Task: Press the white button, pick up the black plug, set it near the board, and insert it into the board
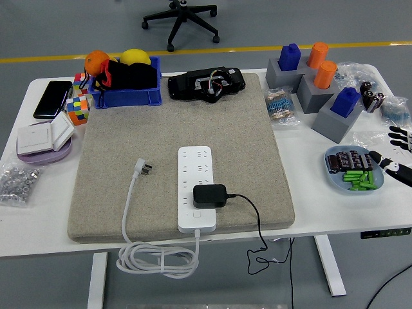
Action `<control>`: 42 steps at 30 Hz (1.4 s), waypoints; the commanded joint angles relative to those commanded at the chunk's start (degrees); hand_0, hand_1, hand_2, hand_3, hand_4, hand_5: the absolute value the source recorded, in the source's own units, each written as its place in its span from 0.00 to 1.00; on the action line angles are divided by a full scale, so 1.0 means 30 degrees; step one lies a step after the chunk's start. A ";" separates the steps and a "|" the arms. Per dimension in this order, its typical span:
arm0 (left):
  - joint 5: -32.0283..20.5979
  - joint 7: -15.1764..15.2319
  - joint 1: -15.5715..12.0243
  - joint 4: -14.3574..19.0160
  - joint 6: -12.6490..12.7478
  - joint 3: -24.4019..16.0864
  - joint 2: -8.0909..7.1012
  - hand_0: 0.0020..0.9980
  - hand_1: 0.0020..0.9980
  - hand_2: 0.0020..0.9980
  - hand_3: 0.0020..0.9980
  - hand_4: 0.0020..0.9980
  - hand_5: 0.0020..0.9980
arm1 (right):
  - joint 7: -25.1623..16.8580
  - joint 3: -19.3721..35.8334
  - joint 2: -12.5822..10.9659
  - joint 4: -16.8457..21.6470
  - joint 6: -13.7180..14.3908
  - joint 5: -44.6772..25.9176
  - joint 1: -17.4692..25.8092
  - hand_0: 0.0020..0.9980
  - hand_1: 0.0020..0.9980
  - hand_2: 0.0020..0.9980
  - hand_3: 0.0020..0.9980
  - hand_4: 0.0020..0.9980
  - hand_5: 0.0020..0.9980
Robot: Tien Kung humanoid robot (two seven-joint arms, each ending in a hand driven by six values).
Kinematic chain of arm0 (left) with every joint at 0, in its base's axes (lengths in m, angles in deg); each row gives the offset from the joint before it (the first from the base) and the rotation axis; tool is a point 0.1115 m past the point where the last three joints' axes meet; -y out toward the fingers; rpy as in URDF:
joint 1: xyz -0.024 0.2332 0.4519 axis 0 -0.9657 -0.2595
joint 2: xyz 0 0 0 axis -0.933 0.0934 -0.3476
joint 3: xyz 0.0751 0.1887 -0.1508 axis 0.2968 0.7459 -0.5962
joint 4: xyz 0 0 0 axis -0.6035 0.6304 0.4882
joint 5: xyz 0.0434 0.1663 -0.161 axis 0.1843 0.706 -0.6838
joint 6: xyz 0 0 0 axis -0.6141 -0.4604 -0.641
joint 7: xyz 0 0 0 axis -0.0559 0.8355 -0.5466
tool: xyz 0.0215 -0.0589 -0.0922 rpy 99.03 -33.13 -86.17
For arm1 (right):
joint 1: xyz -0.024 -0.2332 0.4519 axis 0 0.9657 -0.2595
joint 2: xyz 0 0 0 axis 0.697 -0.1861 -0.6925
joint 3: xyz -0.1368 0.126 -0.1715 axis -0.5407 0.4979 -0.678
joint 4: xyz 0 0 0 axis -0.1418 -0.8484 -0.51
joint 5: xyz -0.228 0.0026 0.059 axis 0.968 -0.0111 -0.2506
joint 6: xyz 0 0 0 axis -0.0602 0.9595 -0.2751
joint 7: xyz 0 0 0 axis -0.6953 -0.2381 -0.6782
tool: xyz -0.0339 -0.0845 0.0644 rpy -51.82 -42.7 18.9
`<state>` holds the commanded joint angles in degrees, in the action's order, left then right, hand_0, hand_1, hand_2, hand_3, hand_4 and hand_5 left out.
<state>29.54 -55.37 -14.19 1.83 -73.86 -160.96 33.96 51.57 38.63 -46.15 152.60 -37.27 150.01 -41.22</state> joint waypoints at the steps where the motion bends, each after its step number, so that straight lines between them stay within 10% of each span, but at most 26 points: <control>1: -0.0005 -0.0004 -0.0020 0.0000 -0.0006 0.0007 0.0001 0.48 0.51 0.50 0.59 0.56 0.26 | 0.0018 -0.0003 0.0010 -0.0001 -0.0004 0.0020 0.0027 0.85 0.76 0.78 0.81 0.99 0.47; 42: 0.0654 -0.0099 -0.0236 0.0000 -0.0054 -0.0454 -0.0685 0.48 0.51 0.50 0.59 0.56 0.26 | 0.0720 -0.1011 -0.0184 -0.0209 -0.0535 0.0226 -0.0054 0.84 0.76 0.76 0.78 0.94 0.42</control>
<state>31.51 -55.67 -14.89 1.83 -74.03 -162.32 31.91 53.73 35.60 -46.70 151.98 -38.87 150.69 -41.39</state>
